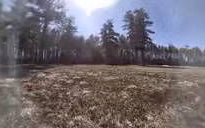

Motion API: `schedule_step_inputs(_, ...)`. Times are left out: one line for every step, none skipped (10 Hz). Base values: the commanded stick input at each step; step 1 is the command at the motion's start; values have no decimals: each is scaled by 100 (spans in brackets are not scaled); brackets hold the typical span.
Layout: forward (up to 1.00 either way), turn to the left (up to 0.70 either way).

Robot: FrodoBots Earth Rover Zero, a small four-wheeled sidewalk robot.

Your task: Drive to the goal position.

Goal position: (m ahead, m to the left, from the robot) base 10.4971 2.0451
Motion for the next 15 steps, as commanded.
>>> schedule_step_inputs(50,0)
schedule_step_inputs(50,0)
schedule_step_inputs(50,0)
schedule_step_inputs(50,0)
schedule_step_inputs(50,0)
schedule_step_inputs(50,0)
schedule_step_inputs(50,0)
schedule_step_inputs(50,0)
schedule_step_inputs(50,0)
schedule_step_inputs(50,0)
schedule_step_inputs(50,0)
schedule_step_inputs(50,0)
schedule_step_inputs(50,0)
schedule_step_inputs(50,0)
schedule_step_inputs(50,0)
